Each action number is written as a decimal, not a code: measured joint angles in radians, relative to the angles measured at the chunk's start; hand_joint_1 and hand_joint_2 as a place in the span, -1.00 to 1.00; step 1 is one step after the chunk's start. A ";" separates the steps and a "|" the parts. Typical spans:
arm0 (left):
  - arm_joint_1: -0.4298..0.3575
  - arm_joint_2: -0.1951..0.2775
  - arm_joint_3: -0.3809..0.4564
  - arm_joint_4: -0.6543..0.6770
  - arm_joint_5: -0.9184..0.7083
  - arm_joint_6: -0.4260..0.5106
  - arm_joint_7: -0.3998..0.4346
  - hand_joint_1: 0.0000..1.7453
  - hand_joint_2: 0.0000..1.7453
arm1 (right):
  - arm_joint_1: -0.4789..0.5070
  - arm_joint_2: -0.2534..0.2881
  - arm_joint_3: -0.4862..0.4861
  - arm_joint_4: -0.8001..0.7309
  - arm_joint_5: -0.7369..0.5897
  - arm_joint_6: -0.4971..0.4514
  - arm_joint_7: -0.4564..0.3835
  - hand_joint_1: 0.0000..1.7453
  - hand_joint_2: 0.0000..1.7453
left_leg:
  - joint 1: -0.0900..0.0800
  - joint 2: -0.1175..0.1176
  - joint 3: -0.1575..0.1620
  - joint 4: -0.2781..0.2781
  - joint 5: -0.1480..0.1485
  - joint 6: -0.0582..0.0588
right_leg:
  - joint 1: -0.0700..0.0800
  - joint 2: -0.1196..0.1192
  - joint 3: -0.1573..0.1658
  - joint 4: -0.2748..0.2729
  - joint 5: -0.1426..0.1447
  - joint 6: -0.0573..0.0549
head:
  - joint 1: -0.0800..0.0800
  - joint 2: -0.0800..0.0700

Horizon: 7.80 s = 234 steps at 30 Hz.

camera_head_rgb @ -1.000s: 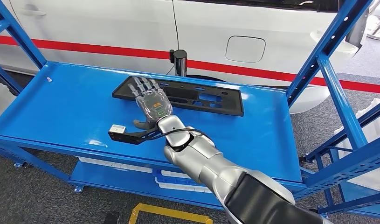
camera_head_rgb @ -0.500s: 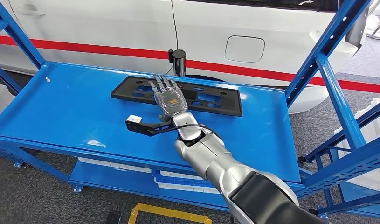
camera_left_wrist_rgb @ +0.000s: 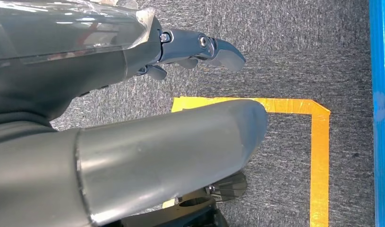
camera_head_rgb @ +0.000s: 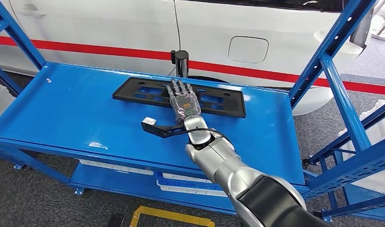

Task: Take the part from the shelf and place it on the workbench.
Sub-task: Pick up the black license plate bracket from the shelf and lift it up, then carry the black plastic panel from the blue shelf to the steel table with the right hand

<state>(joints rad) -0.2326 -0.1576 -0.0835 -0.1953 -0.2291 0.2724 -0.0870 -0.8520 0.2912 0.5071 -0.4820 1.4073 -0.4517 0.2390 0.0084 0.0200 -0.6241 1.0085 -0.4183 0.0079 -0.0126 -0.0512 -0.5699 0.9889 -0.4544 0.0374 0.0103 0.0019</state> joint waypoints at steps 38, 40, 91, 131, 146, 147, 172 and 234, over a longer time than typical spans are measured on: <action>0.000 -0.011 0.000 0.000 -0.025 0.006 -0.011 -1.00 -1.00 | 0.030 -0.002 -0.028 -0.004 0.100 -0.043 -0.016 1.00 1.00 | 0.000 0.000 0.000 0.000 0.000 0.000 | 0.000 0.000 0.000 0.000 0.000 0.000 | 0.000 0.000; 0.000 -0.011 0.000 0.000 -0.027 0.010 -0.033 -1.00 -1.00 | 0.039 -0.002 -0.027 -0.022 0.101 -0.063 -0.021 1.00 1.00 | 0.000 0.000 0.000 0.000 0.000 0.000 | 0.001 0.000 0.000 0.000 0.000 0.000 | 0.000 0.000; 0.028 0.010 0.149 0.000 0.053 0.002 -0.140 -1.00 1.00 | 0.029 -0.218 0.024 -1.018 -0.672 0.161 -0.352 1.00 1.00 | 0.005 -0.007 0.013 -0.039 0.029 0.036 | -0.011 0.029 -0.046 0.108 -0.063 0.001 | 0.002 0.000; 0.028 0.021 0.167 -0.004 0.057 0.006 -0.154 -1.00 1.00 | 0.029 -0.187 0.045 -0.966 -0.697 0.138 -0.392 1.00 1.00 | -0.010 -0.022 -0.062 -0.004 0.070 0.019 | 0.007 0.049 0.070 0.022 -0.079 -0.003 | 0.003 0.000; 0.030 0.024 0.177 -0.005 0.058 0.012 -0.156 -1.00 1.00 | 0.018 -0.165 0.050 -0.944 -0.701 0.134 -0.394 1.00 1.00 | 0.005 -0.025 0.080 0.027 -0.075 -0.012 | 0.004 0.041 -0.045 0.030 0.029 -0.027 | -0.001 0.000; 0.029 0.024 0.177 -0.006 0.058 0.012 -0.156 -1.00 1.00 | 0.016 -0.164 0.050 -0.944 -0.701 0.133 -0.395 1.00 1.00 | 0.000 -0.026 0.087 0.009 -0.080 -0.006 | 0.003 0.040 -0.048 0.029 0.037 -0.019 | -0.001 0.000; 0.035 0.031 0.195 -0.005 0.059 0.016 -0.174 -1.00 1.00 | 0.020 -0.171 0.022 -0.903 -0.784 0.111 -0.446 1.00 1.00 | 0.013 -0.023 -0.135 0.291 -0.081 -0.027 | -0.002 0.042 0.001 0.005 -0.001 -0.045 | 0.001 0.000; 0.047 0.044 0.239 -0.008 0.080 0.050 -0.210 -1.00 1.00 | 0.017 -0.165 0.024 -0.777 -0.749 0.094 -0.484 1.00 1.00 | 0.029 -0.021 -0.170 0.260 -0.053 -0.023 | -0.005 0.018 -0.004 0.041 -0.032 -0.017 | 0.025 0.000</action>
<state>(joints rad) -0.1857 -0.1139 0.1553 -0.2029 -0.1492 0.3222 -0.2969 -0.8347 0.1267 0.5315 -1.2593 0.6584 -0.3574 -0.2454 0.0375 -0.0014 -0.7944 1.2688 -0.4712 -0.0146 -0.0175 -0.0333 -0.5736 1.0301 -0.4869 0.0202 0.0350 0.0019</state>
